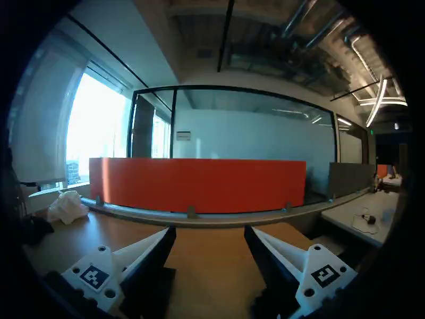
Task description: Fold towel
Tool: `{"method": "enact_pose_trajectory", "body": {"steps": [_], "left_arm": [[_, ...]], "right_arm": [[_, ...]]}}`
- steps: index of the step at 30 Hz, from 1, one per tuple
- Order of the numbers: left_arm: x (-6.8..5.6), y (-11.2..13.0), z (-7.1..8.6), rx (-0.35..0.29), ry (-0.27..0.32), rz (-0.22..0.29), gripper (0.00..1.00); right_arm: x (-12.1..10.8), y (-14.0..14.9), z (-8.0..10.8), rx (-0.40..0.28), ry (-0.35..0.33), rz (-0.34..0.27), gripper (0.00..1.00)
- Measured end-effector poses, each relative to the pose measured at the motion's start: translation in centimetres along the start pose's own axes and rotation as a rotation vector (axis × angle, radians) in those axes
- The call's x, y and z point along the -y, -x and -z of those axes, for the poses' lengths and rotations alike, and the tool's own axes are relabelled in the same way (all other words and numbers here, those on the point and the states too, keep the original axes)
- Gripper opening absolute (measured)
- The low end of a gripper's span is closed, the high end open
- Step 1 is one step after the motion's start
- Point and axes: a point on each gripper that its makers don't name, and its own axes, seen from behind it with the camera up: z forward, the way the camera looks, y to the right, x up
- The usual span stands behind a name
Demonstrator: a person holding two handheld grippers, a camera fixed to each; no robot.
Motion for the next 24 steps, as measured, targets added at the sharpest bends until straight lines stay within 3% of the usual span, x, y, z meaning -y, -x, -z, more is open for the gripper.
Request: {"method": "enact_pose_trajectory", "body": {"steps": [6, 12, 18, 24], "left_arm": [[-0.5, -0.7, -0.3, 0.022, 0.011, 0.001, 0.94], [-1.5, -0.1, -0.5, 0.071, 0.051, 0.018, 0.93], [-3.3, 0.2, -0.3, 0.127, 0.141, 0.028, 0.93], [-4.7, 1.0, 0.0, 0.192, 0.228, -0.021, 0.94]], "right_arm": [[0.1, -2.5, -0.2, 0.005, -0.002, 0.006, 1.00], [1.0, -3.1, -0.4, 0.034, -0.040, 0.031, 1.00], [2.9, -2.5, -0.3, 0.092, -0.124, 0.073, 1.00], [5.0, -1.0, 0.1, 0.167, -0.234, 0.128, 0.99]]}}
